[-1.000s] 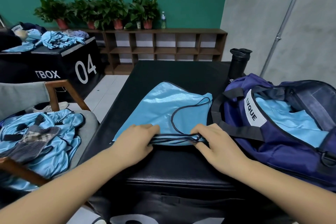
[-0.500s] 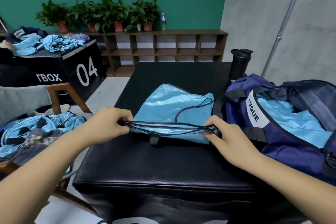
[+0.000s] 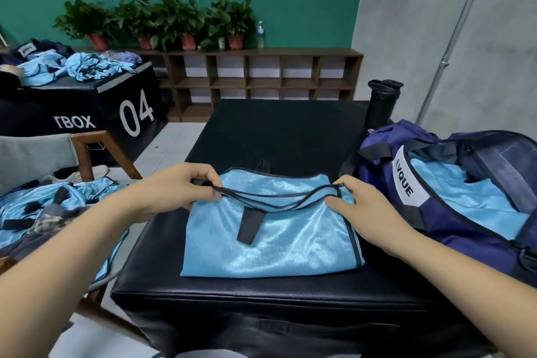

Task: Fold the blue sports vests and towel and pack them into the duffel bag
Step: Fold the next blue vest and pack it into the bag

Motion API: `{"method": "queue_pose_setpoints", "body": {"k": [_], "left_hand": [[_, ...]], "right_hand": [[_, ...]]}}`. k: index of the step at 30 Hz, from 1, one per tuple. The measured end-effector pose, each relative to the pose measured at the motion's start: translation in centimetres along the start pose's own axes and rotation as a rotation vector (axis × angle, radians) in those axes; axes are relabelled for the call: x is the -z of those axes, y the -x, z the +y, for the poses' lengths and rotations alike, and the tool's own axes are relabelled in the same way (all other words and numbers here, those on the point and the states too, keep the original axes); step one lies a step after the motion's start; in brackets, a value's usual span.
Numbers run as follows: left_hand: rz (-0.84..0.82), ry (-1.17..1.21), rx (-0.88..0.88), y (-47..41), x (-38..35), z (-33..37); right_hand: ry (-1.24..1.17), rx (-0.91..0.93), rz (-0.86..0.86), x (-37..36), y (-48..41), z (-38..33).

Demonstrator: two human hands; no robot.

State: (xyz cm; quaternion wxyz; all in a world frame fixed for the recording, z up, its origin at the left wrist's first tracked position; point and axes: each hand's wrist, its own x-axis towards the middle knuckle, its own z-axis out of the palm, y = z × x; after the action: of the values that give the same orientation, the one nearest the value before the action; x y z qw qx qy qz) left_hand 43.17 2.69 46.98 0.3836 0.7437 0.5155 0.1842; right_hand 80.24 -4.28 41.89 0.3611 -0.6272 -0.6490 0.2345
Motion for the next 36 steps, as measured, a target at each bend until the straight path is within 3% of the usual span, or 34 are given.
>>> {"method": "queue_pose_setpoints", "body": {"k": [7, 16, 20, 24, 26, 29, 33, 36], "left_hand": [[0.21, 0.21, 0.108, -4.9, -0.4, -2.3], [0.436, 0.135, 0.143, -10.1, -2.6, -4.2], [0.532, -0.001, 0.154, -10.9, -3.1, -4.6], [0.62, -0.162, -0.051, -10.7, -2.9, -3.3], [0.581, -0.244, -0.14, -10.1, -3.1, -2.3], [0.347, -0.361, -0.149, -8.9, -4.1, -1.6], [0.06, -0.511, -0.157, -8.2, -5.9, -2.5], [0.041, -0.535, -0.217, -8.4, -6.4, -3.7]], "right_hand": [[0.033, -0.059, 0.146, -0.9, -3.9, 0.5], [0.364, -0.081, 0.146, -2.4, -7.9, 2.4], [0.66, 0.007, 0.165, -2.8, -8.1, 3.4], [0.683, 0.279, 0.212, -3.1, -7.2, 2.1], [0.63, 0.451, 0.126, -3.8, -6.5, 1.2], [0.579, 0.597, -0.068, -5.7, -5.6, 1.1], [0.607, 0.609, -0.136, -7.7, -5.8, 2.6], [0.635, 0.61, -0.171, -8.2, -6.1, 3.1]]}}
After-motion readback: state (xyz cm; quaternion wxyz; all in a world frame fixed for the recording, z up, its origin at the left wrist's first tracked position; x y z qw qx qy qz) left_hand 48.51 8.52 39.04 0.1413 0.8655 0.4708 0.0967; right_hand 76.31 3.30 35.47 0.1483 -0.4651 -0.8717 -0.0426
